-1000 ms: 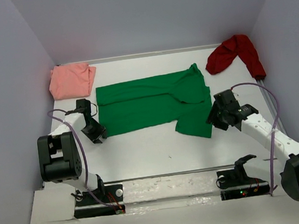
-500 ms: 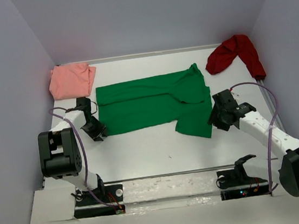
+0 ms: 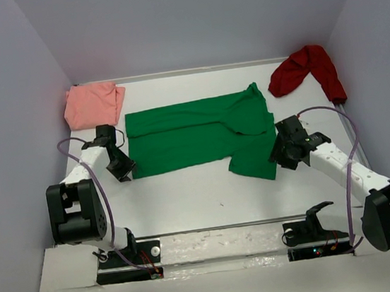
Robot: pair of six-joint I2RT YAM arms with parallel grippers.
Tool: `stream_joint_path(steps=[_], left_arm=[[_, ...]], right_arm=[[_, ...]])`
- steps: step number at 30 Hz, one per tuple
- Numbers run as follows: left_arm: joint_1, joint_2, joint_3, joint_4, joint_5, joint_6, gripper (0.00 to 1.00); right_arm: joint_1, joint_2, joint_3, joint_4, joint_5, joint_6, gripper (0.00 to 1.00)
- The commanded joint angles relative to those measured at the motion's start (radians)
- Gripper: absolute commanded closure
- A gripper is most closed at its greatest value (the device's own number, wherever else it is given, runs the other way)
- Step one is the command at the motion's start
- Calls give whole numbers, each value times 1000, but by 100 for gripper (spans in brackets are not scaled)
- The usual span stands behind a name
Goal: Fold and stack the t-shirts
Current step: Flatten the tshirt out
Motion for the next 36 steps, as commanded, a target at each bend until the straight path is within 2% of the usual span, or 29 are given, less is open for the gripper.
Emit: stream_joint_path(steps=[1,11,18,25,29,32,33,36], left_arm=[[-4,-7,35,-29,-22,8,58],[-2,84,37,13,-3,9,58],[-4,117,35,33,0,15,58],[-4,140,47,63,-5,18,63],[-5,170,54,85,20,31,70],[-5,166,43,106,41,41,95],[-4,165,43,106,46,41,100],[-5,157,37,105,60,46,100]], right_arm=[[5,-9,25,48,-20,-7,49],[5,-44,44,32,-13,-8,49],[5,14,50,-3,53,18,49],[5,-1,53,-26,83,13,49],[5,-11,56,-28,73,8,49],[5,-8,56,-37,72,28,49],[14,-8,54,-41,72,36,49],[23,6,45,-46,76,68,49]])
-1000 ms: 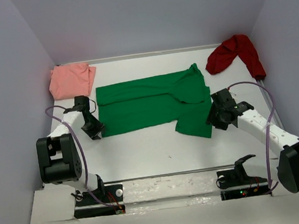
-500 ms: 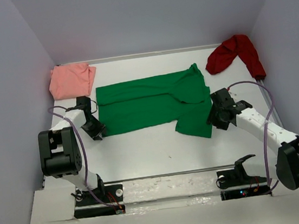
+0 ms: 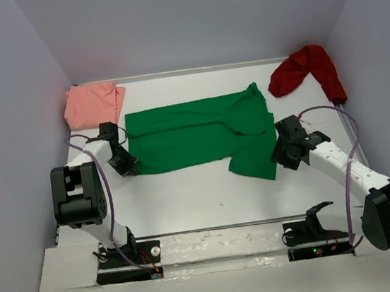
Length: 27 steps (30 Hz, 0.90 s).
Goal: Fold and stack the t-shirts
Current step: Flatten the tshirt out
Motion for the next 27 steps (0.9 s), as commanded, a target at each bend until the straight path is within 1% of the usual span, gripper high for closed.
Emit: stream_joint_path(steps=[1,5,13,19,24,27], left_arm=[[-5,0,-9,23,13,21,100],[-7,-46,-3,9,0,30,100],[-10,-164,20,-37,-36,38,100],[-11,-183,23,-46,-28,48,100],[-11,-191,22,-49,-23,58,100],[-11,-201,29,-55,-25,62,100]], right_arm=[[34,7,30,-21,43,55,49],[70,85,50,-66,90,69,48],[88,124,47,-81,87,77,47],[88,167,44,-72,85,92,47],[97,165,18,-43,50,135,53],[107,173,-8,-30,60,164,56]])
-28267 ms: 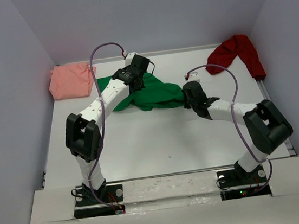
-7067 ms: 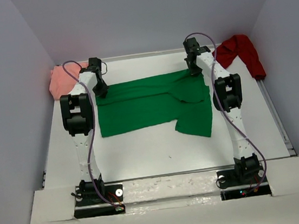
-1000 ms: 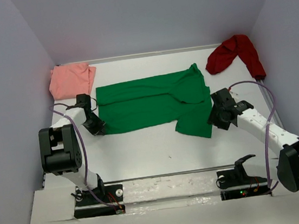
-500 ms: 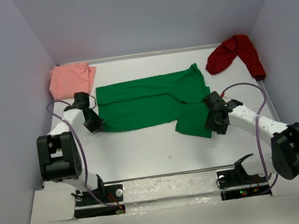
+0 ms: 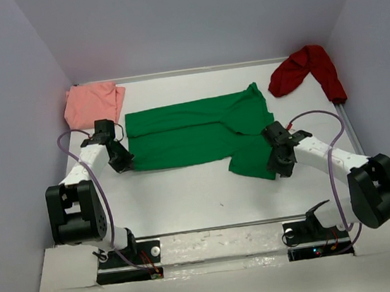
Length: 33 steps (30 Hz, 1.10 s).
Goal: Fold and stack the t-shirts
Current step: Flatten the tshirt out
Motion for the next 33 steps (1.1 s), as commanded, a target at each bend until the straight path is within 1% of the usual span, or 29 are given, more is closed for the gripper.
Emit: stream_joint_path(steps=[1,2,5,13,16,17,18,21,24,28,32,33], left_arm=[[-5,-51,30,-32,-2,27,100],[-5,-52,35,-36,-1,30,100],[-5,-61,38,-39,4,28,100],[-5,-80,42,-52,7,27,100],[-3,-84,41,-55,6,25,100],[-5,-86,41,-55,7,27,100],[-5,-87,39,-55,6,25,100],[-5,-92,36,-56,3,27,100],[-5,-100,30,-56,-2,28,100],[-3,-117,30,-62,-5,33,100],[-6,-193,50,-69,-2,62,100],[-6,-236,71,-72,-1,80,100]], right_arm=[[17,1,-21,22,19,63,58],[17,14,-24,25,22,67,62],[26,31,-25,33,15,78,68],[49,27,-58,45,24,118,68],[49,45,-62,62,19,117,76],[49,53,-62,68,24,113,85],[49,54,-59,69,28,112,89],[49,54,-41,72,39,100,91],[49,59,-28,76,61,84,99],[58,25,-5,66,85,61,100],[58,-56,89,-10,204,8,100],[58,-91,155,-36,250,-64,100]])
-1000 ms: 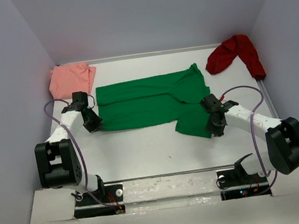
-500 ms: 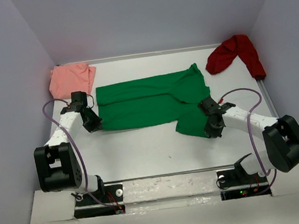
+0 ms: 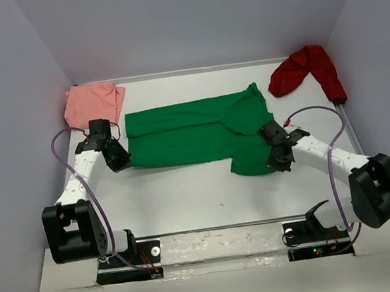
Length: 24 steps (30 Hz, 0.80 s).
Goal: Fold and stack the t-shirts
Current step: Flatten the tshirt out
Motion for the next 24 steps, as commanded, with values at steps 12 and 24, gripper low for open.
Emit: stream_joint_path(steps=[12,24], left_arm=[[-6,-350,439,-91,12,155,100],[-83,-492,815,-29,93,220,100]], right_arm=[[11,-114,924,-110,365,-613,100],[11,-122,1620,-156,335,-940,100]])
